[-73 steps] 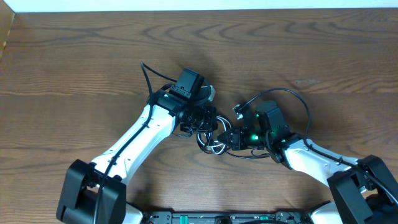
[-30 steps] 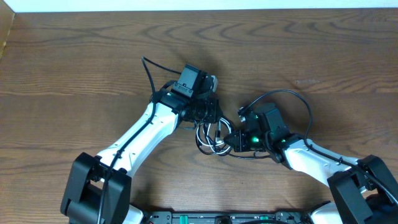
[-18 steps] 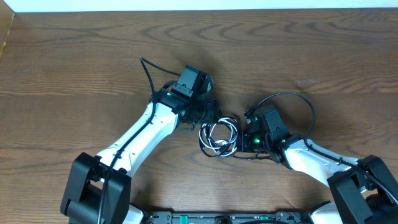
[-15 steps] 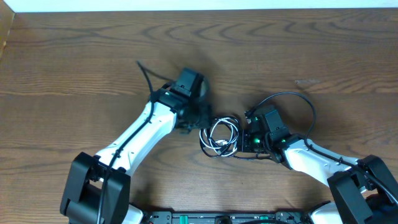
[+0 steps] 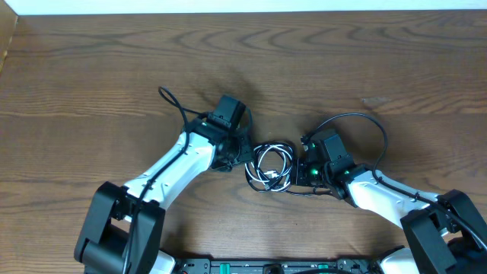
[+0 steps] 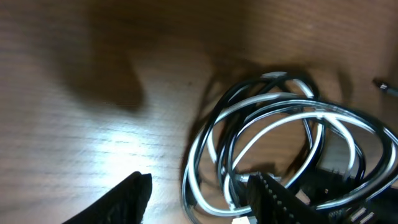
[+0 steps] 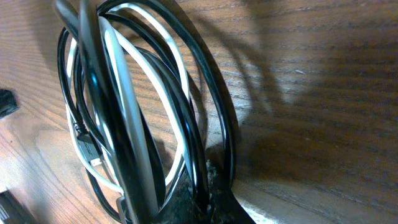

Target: Untangle cables

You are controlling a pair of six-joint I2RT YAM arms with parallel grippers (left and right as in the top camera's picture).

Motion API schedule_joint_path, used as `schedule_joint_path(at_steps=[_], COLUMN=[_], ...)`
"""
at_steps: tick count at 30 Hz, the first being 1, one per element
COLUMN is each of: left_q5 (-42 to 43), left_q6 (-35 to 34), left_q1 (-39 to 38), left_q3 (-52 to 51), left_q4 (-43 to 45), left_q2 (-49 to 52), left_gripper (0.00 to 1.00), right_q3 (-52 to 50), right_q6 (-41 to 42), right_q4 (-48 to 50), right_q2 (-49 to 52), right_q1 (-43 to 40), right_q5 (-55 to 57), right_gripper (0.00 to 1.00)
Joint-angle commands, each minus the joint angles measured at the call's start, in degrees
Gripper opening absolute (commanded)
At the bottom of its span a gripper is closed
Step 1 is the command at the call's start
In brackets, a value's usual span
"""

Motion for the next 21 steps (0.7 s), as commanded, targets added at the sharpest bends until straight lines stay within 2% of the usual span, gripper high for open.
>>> schedule_joint_path(at_steps=[1,6,12,15,16,17,18,21], left_q5=[0.76,0.02,-0.72,-1.68,-3.30,-4.59,-5.55,-8.72], left_q6=[-2.14,-2.12,-1.68,-1.62,-1.57,-1.03,-0.07,1.38], left_q1=[-0.52,-0.52,-0.52,-0.50,-0.50,-0.46,-0.33,0.70], left_q3=[-2.62,-5.09,-5.11,-5.11,-5.11,-5.11,-5.11,-5.11], left_q4=[3.34,6.99,9.01,9.99,9.81,9.55,9.35,7.43], left_q2=[1.20,3.61,8.07,9.14,9.16,9.16,9.14,9.14], left_gripper=[0.54,0.50,0.38,0.27,0.20,0.19,0.11,0.08], right_q3=[-0.02,-0.02,-0.02,0.26,1.01,2.14,3.72,10.08], right_q6=[0.61,0.61,0.61,0.81,0.79,0.44,-0.46,-4.28], right_q4=[-0.26,-0.24,-0.31,-1.66,-3.63,-6.27,-9.60,-22.23], right_q2=[-0.72,-0.72,-0.72,-0.72,-0.74,-0.74,-0.74,-0.74], right_q1=[0.35,0.35,0.35,0.15,-0.09,-0.46,-0.83,-1.44], right_q5=[1.57,1.55,1.55,1.11,1.16,1.36,1.68,5.09], right_gripper=[0.01,0.01,0.01,0.01,0.01,0.01,0.01,0.01])
